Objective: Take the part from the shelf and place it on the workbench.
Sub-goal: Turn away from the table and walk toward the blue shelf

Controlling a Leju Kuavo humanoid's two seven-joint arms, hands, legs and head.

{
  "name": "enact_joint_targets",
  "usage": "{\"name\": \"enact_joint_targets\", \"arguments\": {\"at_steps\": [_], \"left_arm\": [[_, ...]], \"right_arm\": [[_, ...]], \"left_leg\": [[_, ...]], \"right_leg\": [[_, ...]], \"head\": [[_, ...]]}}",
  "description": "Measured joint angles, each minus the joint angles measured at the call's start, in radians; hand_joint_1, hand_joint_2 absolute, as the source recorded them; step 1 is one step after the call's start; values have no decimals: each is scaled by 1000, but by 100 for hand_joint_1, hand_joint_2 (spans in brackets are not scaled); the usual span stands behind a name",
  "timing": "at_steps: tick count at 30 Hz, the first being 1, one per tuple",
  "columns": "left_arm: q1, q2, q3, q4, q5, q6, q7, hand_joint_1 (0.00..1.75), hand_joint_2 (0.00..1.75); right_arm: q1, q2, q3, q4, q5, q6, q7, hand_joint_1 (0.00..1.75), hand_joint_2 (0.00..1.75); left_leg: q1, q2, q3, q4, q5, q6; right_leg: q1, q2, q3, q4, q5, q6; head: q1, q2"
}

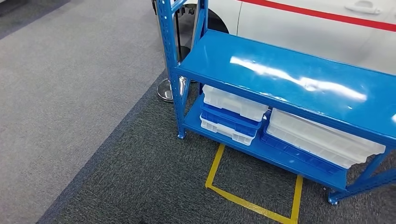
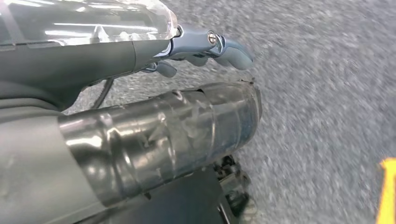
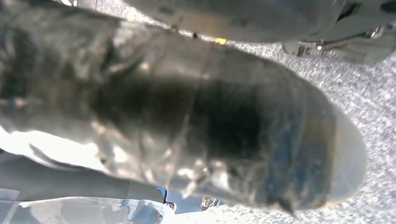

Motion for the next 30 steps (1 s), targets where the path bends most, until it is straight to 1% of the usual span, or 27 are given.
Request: {"name": "enact_joint_targets", "arguments": {"at_steps": [1, 2, 3, 4, 5, 6, 8, 9, 11, 12, 13, 14, 15, 16, 17, 18, 19, 20, 21, 22, 23, 24, 25, 26, 27, 28, 30], "left_arm": [[1, 0, 0, 0, 0, -3, -1, 0, 0], [2, 0, 0, 0, -1, -6, -2, 0, 0], [4, 0, 0, 0, -1, -9, -3, 0, 0], [6, 0, 0, 0, -1, -13, -4, 0, 0], [8, 0, 0, 0, -1, -15, -5, 0, 0], [9, 0, 0, 0, -1, -17, -6, 0, 0], [10, 0, 0, 0, -1, -18, -6, 0, 0], [10, 0, 0, 0, -1, -21, -9, 0, 0], [8, 1, 0, 0, -2, -38, -17, 0, 0], [7, 2, 0, 0, -3, -48, -22, 0, 0], [6, 2, -1, 0, -5, -57, -26, 0, 0], [7, 2, -1, 0, -7, -63, -28, 0, 0], [7, 3, -2, 0, -9, -70, -30, 0, 0], [8, 3, -2, 0, -10, -77, -32, 0, 0], [8, 3, -3, 0, -10, -86, -34, 0, 0], [8, 3, -4, 0, -10, -95, -35, 0, 0], [9, 3, -4, 0, -11, -103, -37, 0, 0], [9, 4, -5, 0, -11, -110, -38, 0, 0], [10, 4, -5, 0, -12, -115, -39, 0, 0], [11, 5, -5, 0, -12, -119, -41, 0, 0], [11, 5, -6, 0, -13, -122, -43, 0, 0], [11, 5, -6, 0, -15, -126, -45, 0, 0], [11, 5, -7, 0, -16, -129, -47, 0, 0], [11, 5, -7, 0, -17, -131, -48, 0, 0], [11, 5, -7, 0, -18, -133, -49, 0, 0], [11, 5, -8, 0, -19, -133, -50, 0, 0], [9, 5, -8, 0, -19, -133, -51, 0, 0]], "right_arm": [[0, 0, 0, 0, 0, 0, 0, 0, 0], [-1, 0, 0, 0, 1, 0, 1, 0, 0], [-1, 0, 0, 0, 1, 0, 2, 0, 0], [-1, 0, 0, 0, 1, 0, 3, 0, 0], [-1, 0, 0, 0, 1, 0, 4, 0, 0], [-1, 0, 0, 0, 1, 0, 5, 0, 0], [-1, 0, 0, 0, 1, 0, 6, 0, 0], [0, 0, 0, 0, 1, 0, 7, 0, 0], [-1, 2, 0, 0, 3, 0, 14, 0, 0], [-1, 2, 0, 0, 4, 0, 18, 0, 0], [-2, 3, 0, 0, 5, 0, 21, 0, 0], [-1, 3, 0, 0, 6, 1, 23, 0, 0], [-1, 3, 0, 0, 7, 1, 25, 0, 0], [-1, 3, 0, 0, 8, 2, 27, 0, 0], [-2, 3, 0, 0, 10, 2, 28, 0, 0], [-2, 3, 0, 0, 12, 4, 30, 0, 0], [-3, 3, 0, 0, 14, 5, 31, 0, 0], [-3, 3, 0, 0, 16, 7, 31, 0, 0], [-3, 3, 0, 0, 17, 9, 32, 0, 0], [-2, 3, 0, 0, 19, 10, 32, 0, 0], [-2, 2, 0, 0, 20, 11, 33, 0, 0], [-2, 2, 0, 0, 21, 11, 33, 0, 0], [-3, 1, 0, 0, 22, 12, 33, 0, 0], [-4, 1, 0, 0, 22, 12, 33, 0, 0], [-5, 0, 0, 0, 23, 12, 34, 0, 0], [-5, 0, 0, 0, 24, 12, 34, 0, 0], [-3, 0, 0, 0, 24, 12, 34, 0, 0]], "left_leg": [[2, -25, -21, 50, -31, -3], [2, -48, -51, 118, -67, -4], [2, -60, -85, 188, -96, -4], [2, -66, -113, 242, -114, -4], [2, -68, -130, 274, -120, -3], [2, -68, -137, 286, -120, -3], [2, -68, -138, 287, -116, -2], [2, -69, -128, 258, -92, 0], [-2, -81, -74, 104, -9, 14], [-4, -87, -47, 29, 29, 21], [-7, -92, -29, -19, 47, 27], [-6, -90, -27, -22, 51, 32], [-4, -88, -25, -28, 54, 37], [-2, -84, -22, -33, 57, 44], [0, -80, -19, -38, 59, 49], [-1, -76, -19, -39, 59, 52], [-1, -72, -18, -39, 57, 55], [-2, -68, -18, -39, 56, 55], [-2, -65, -17, -38, 53, 54], [-2, -63, -14, -38, 49, 53], [-1, -62, -10, -37, 45, 50], [-1, -61, -7, -36, 40, 46], [-3, -60, -3, -34, 33, 40], [-5, -59, -1, -34, 28, 33], [-7, -57, 1, -34, 24, 27], [-9, -56, 5, -35, 20, 21], [-7, -54, 15, -32, 13, 10]], "right_leg": [[-2, 9, 3, -3, 2, -5], [0, 18, 2, -2, 2, -9], [2, 28, 2, -2, 1, -12], [4, 37, 2, -1, 1, -13], [5, 43, 2, 0, 0, -14], [6, 46, 2, 1, 0, -14], [6, 47, 2, 1, -1, -15], [6, 52, 4, 2, -2, -16], [10, 65, 7, 8, -10, -9], [11, 71, 8, 10, -14, -3], [11, 74, 7, 10, -16, 5], [10, 75, 7, 10, -16, 10], [10, 69, 6, 16, -22, 15], [10, 60, -3, 37, -36, 19], [10, 48, -22, 79, -62, 23], [9, 37, -52, 139, -93, 26], [7, 31, -86, 204, -122, 30], [5, 28, -114, 257, -138, 33], [3, 26, -128, 280, -136, 36], [0, 25, -124, 266, -115, 37], [-2, 22, -101, 217, -79, 38], [-4, 17, -67, 148, -44, 38], [-3, 12, -34, 83, -23, 36], [-1, 8, -11, 39, -14, 31], [2, 6, -1, 18, -17, 25], [5, 7, 2, 14, -24, 19], [4, 11, 10, 11, -28, 5]], "head": [[0, 0], [-1, 0], [-1, 0], [-1, 0], [-1, 0], [-2, 0], [-2, 0], [-2, 0], [-1, 0], [-1, 0], [-1, 0], [-1, 0], [-1, 0], [0, 0], [1, 0], [1, 0], [2, 0], [2, 0], [2, 0], [2, 0], [2, 0], [2, 0], [2, 0], [1, 0], [1, 0], [1, 0], [0, 0]]}}
